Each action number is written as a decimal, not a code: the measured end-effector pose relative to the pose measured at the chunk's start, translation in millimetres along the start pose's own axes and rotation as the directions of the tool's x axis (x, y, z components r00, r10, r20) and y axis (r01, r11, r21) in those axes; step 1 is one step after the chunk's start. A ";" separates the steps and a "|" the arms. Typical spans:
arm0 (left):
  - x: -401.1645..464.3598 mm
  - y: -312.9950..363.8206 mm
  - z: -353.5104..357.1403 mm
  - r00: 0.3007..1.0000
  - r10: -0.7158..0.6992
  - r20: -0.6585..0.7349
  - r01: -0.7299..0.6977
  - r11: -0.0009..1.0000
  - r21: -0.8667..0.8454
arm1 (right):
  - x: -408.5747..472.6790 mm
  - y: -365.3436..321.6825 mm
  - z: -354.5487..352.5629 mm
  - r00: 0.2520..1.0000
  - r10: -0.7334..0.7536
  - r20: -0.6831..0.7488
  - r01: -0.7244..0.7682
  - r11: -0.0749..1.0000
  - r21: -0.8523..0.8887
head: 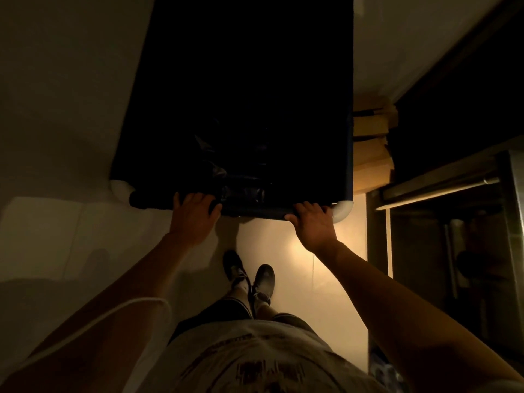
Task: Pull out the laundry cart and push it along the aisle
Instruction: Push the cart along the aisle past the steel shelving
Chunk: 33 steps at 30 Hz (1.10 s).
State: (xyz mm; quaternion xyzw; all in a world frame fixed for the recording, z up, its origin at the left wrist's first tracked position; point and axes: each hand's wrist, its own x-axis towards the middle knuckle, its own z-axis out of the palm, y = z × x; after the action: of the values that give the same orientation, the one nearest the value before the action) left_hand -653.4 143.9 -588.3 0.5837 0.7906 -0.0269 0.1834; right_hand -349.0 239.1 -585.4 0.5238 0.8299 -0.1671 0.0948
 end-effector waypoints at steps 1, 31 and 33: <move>0.9 -2.0 1.0 1.000 0.013 -0.011 -0.012 1.000 0.024 | -0.2 0.0 -0.2 1.000 0.004 0.007 -0.004 1.000 0.005; 10.7 -18.5 19.4 0.969 0.144 -0.202 -0.131 0.989 0.075 | 2.1 -12.4 -8.8 0.993 0.066 0.101 -0.057 0.994 -0.089; 12.3 -20.2 25.2 0.965 0.144 -0.221 -0.131 0.989 0.073 | 2.9 -11.6 -8.5 0.993 0.065 0.096 -0.056 0.994 -0.088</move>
State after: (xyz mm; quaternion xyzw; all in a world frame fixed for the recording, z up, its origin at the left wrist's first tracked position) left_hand -668.7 142.3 -619.2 0.6415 0.7627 0.0294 0.0770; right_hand -360.6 240.1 -576.4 0.5353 0.8143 -0.1542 0.1632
